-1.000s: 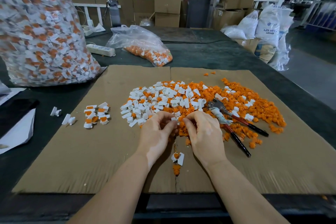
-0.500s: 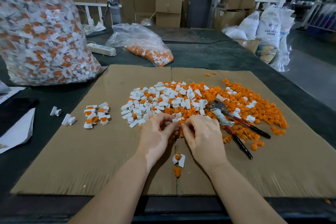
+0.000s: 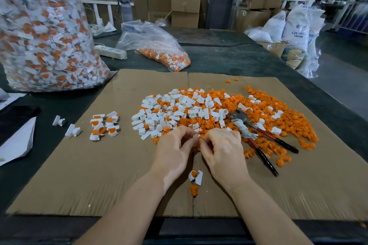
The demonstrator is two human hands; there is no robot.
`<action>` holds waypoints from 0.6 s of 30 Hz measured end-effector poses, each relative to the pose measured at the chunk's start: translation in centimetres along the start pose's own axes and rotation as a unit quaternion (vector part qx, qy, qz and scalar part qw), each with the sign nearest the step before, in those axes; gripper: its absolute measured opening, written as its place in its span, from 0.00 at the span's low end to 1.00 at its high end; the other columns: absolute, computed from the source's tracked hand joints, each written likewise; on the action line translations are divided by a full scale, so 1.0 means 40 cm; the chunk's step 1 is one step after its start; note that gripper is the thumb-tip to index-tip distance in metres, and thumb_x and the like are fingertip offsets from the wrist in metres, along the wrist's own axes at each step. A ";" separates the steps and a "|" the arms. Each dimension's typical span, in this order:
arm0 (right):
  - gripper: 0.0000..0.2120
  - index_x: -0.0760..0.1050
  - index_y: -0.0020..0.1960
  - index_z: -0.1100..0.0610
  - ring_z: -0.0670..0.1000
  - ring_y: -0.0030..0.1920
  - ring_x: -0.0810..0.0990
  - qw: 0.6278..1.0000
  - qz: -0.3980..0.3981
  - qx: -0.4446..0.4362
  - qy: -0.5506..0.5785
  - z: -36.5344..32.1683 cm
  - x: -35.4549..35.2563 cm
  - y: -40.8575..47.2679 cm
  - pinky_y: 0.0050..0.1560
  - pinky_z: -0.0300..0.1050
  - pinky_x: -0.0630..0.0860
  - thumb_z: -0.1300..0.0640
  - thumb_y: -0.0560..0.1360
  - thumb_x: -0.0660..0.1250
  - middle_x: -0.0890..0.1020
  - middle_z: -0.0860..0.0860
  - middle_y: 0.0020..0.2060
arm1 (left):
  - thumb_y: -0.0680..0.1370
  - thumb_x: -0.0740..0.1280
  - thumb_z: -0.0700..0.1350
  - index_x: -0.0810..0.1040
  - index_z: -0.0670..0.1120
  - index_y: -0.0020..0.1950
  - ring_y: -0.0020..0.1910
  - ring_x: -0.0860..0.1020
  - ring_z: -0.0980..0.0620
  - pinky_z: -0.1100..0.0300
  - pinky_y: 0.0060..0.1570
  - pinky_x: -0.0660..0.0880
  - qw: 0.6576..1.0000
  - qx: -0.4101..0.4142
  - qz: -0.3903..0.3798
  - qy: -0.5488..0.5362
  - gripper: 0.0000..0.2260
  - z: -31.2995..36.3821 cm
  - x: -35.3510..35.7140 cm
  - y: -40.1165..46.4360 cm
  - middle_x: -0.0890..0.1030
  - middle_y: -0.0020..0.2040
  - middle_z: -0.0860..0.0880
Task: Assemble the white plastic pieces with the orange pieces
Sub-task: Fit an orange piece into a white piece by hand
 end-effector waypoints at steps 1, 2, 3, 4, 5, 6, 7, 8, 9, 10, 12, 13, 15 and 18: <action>0.11 0.72 0.32 0.59 0.52 0.30 0.73 1.000 -0.002 -0.002 -0.003 0.000 0.000 0.001 0.39 0.50 0.71 0.64 0.70 0.70 0.74 0.51 0.27 | 0.77 0.67 0.44 0.74 0.57 0.41 0.38 0.76 0.63 0.76 0.39 0.69 1.000 0.008 0.001 0.017 0.09 0.002 0.001 0.000 0.78 0.38 0.59; 0.10 0.72 0.32 0.59 0.52 0.30 0.73 1.000 -0.002 -0.002 -0.004 0.000 0.000 0.001 0.39 0.51 0.71 0.64 0.70 0.70 0.74 0.51 0.27 | 0.77 0.67 0.44 0.75 0.57 0.41 0.39 0.76 0.63 0.76 0.39 0.69 1.000 0.013 0.005 0.028 0.08 0.003 0.001 -0.001 0.78 0.38 0.59; 0.10 0.73 0.33 0.59 0.52 0.30 0.74 1.000 -0.003 0.000 0.000 -0.001 0.000 0.002 0.39 0.50 0.70 0.63 0.70 0.70 0.75 0.51 0.28 | 0.77 0.67 0.43 0.75 0.56 0.42 0.39 0.77 0.62 0.75 0.39 0.70 1.000 0.009 0.009 0.022 0.08 0.002 0.001 0.000 0.78 0.37 0.59; 0.09 0.74 0.34 0.59 0.51 0.31 0.75 1.000 -0.004 0.006 0.010 0.000 0.000 0.002 0.41 0.49 0.70 0.62 0.71 0.71 0.76 0.50 0.28 | 0.77 0.67 0.43 0.77 0.54 0.42 0.38 0.77 0.61 0.74 0.39 0.71 1.000 -0.007 0.013 -0.009 0.07 0.002 0.001 0.001 0.79 0.37 0.57; 0.07 0.76 0.35 0.59 0.50 0.33 0.76 1.000 -0.005 0.013 0.025 0.000 -0.002 0.002 0.43 0.48 0.69 0.61 0.71 0.71 0.77 0.49 0.30 | 0.77 0.67 0.41 0.78 0.51 0.43 0.37 0.78 0.59 0.73 0.38 0.72 0.997 -0.031 0.015 -0.063 0.05 0.001 -0.001 0.003 0.80 0.37 0.54; 0.06 0.78 0.37 0.58 0.49 0.34 0.77 0.999 -0.004 0.021 0.042 0.000 -0.005 0.002 0.45 0.47 0.68 0.58 0.72 0.70 0.79 0.48 0.31 | 0.77 0.67 0.40 0.79 0.49 0.44 0.35 0.79 0.58 0.72 0.36 0.73 0.991 -0.054 0.016 -0.120 0.05 0.001 -0.003 0.004 0.80 0.36 0.52; 0.06 0.79 0.39 0.58 0.48 0.36 0.77 0.998 0.000 0.030 0.058 -0.001 -0.008 0.001 0.47 0.47 0.68 0.56 0.72 0.69 0.80 0.47 0.33 | 0.77 0.66 0.39 0.79 0.47 0.44 0.34 0.79 0.59 0.71 0.35 0.74 0.984 -0.072 0.020 -0.165 0.05 0.002 -0.006 0.005 0.80 0.35 0.51; 0.06 0.80 0.40 0.57 0.47 0.38 0.78 0.996 0.002 0.039 0.075 -0.001 -0.011 0.001 0.48 0.47 0.68 0.54 0.73 0.68 0.81 0.47 0.35 | 0.77 0.66 0.38 0.79 0.46 0.45 0.32 0.79 0.60 0.71 0.33 0.74 0.978 -0.087 0.025 -0.191 0.04 0.003 -0.009 0.005 0.80 0.35 0.50; 0.06 0.80 0.43 0.56 0.46 0.40 0.78 0.995 0.004 0.048 0.089 0.000 -0.014 0.001 0.49 0.47 0.68 0.53 0.73 0.68 0.81 0.46 0.37 | 0.77 0.66 0.39 0.79 0.46 0.46 0.31 0.78 0.60 0.71 0.32 0.74 0.973 -0.097 0.030 -0.206 0.04 0.002 -0.012 0.005 0.80 0.35 0.49; 0.06 0.80 0.45 0.55 0.46 0.43 0.77 0.994 0.005 0.053 0.097 0.001 -0.015 0.002 0.50 0.48 0.68 0.54 0.73 0.69 0.80 0.45 0.39 | 0.77 0.66 0.39 0.79 0.45 0.47 0.31 0.78 0.61 0.71 0.32 0.74 0.971 -0.103 0.032 -0.215 0.03 0.001 -0.015 0.005 0.81 0.35 0.49; 0.08 0.80 0.50 0.55 0.46 0.45 0.76 0.994 0.001 0.048 0.100 0.003 -0.015 0.001 0.51 0.49 0.69 0.56 0.72 0.71 0.78 0.45 0.41 | 0.77 0.66 0.40 0.80 0.44 0.48 0.31 0.78 0.61 0.70 0.31 0.74 0.970 -0.105 0.025 -0.218 0.04 0.001 -0.017 0.004 0.81 0.36 0.47; 0.10 0.80 0.52 0.55 0.46 0.46 0.75 0.994 -0.003 0.042 0.100 0.004 -0.014 0.001 0.51 0.49 0.69 0.57 0.71 0.72 0.78 0.45 0.42 | 0.77 0.66 0.39 0.80 0.45 0.48 0.31 0.78 0.61 0.70 0.31 0.74 0.971 -0.103 0.019 -0.214 0.04 0.001 -0.018 0.003 0.81 0.36 0.47; 0.12 0.80 0.55 0.55 0.46 0.48 0.74 0.995 -0.010 0.029 0.094 0.004 -0.012 0.000 0.51 0.47 0.67 0.57 0.71 0.71 0.79 0.48 0.43 | 0.77 0.65 0.38 0.80 0.45 0.47 0.31 0.78 0.60 0.70 0.32 0.74 0.974 -0.099 0.009 -0.205 0.05 0.003 -0.017 0.002 0.82 0.37 0.46; 0.10 0.81 0.53 0.54 0.47 0.47 0.74 0.996 -0.007 0.014 0.083 0.003 -0.011 0.001 0.50 0.45 0.65 0.59 0.71 0.71 0.79 0.49 0.42 | 0.78 0.65 0.39 0.80 0.45 0.48 0.33 0.78 0.60 0.70 0.33 0.74 0.978 -0.090 -0.001 -0.188 0.05 0.002 -0.016 0.001 0.83 0.40 0.46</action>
Point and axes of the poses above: each hand's wrist, its own y-axis towards the middle knuckle, its own x-axis out of the palm, z = x × y, the point moved 1 cm from there along y, towards the middle knuckle
